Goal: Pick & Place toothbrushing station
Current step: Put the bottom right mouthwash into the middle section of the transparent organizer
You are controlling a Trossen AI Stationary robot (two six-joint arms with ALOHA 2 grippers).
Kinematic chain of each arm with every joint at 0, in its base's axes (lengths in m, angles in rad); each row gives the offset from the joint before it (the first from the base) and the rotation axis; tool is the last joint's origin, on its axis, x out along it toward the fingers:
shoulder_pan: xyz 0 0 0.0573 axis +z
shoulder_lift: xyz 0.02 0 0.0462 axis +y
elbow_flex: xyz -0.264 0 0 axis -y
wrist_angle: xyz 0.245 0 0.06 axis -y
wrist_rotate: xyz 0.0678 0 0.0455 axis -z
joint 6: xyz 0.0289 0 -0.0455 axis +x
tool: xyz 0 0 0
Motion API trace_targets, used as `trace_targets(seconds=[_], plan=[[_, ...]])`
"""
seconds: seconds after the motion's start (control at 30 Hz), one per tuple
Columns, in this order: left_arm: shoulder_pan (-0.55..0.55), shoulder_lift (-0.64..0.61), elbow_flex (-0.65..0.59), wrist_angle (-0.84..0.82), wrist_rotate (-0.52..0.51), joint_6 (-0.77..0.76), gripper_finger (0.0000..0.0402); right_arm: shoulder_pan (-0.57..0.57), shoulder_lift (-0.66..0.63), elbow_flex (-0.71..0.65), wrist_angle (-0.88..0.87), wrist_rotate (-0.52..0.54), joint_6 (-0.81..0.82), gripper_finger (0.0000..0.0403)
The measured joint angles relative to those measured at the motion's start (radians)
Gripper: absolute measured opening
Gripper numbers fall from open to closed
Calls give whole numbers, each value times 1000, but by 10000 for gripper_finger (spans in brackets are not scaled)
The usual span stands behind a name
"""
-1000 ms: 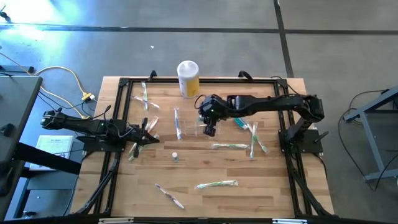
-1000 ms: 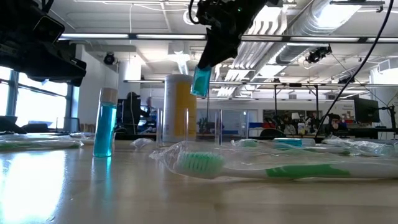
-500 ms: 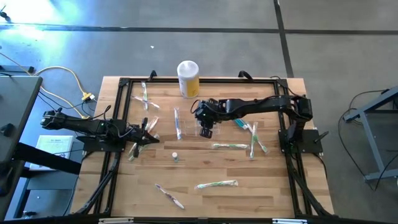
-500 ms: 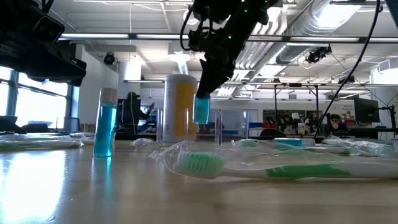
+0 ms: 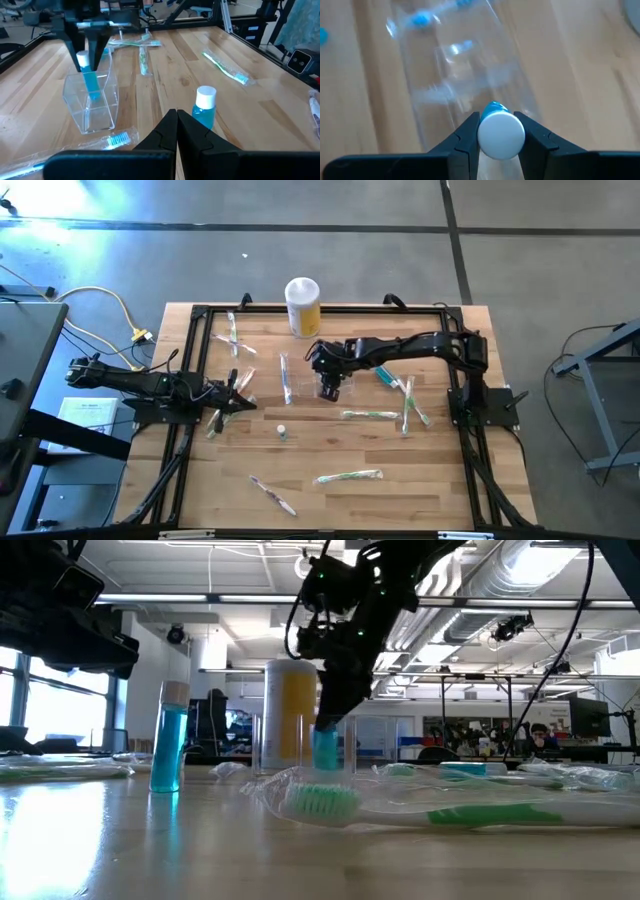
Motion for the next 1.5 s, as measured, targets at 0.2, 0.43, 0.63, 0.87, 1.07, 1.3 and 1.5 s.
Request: trace_targets(seconds=[0.2, 0.43, 0.63, 0.87, 1.07, 1.3, 1.5], plan=[[0, 0, 0, 0, -1, 8, 0, -1, 17, 2, 9, -34, 1, 91], [0, 0, 0, 0, 0, 15, 0, -2, 18, 1, 4, -35, 12, 92], [0, 0, 0, 0, 0, 15, 0, -4, 20, -1, -1, -36, 23, 117], [0, 0, 0, 0, 2, 15, 0, -3, 27, -5, -9, -38, 23, 143], [0, 0, 0, 0, 2, 15, 0, -3, 25, -5, -6, -37, 36, 157], [0, 0, 0, 0, 3, 15, 0, 0, -11, -4, -14, 2, 44, 176], [0, 0, 0, -1, 4, 15, 0, 5, -54, -2, -16, 29, 42, 182]])
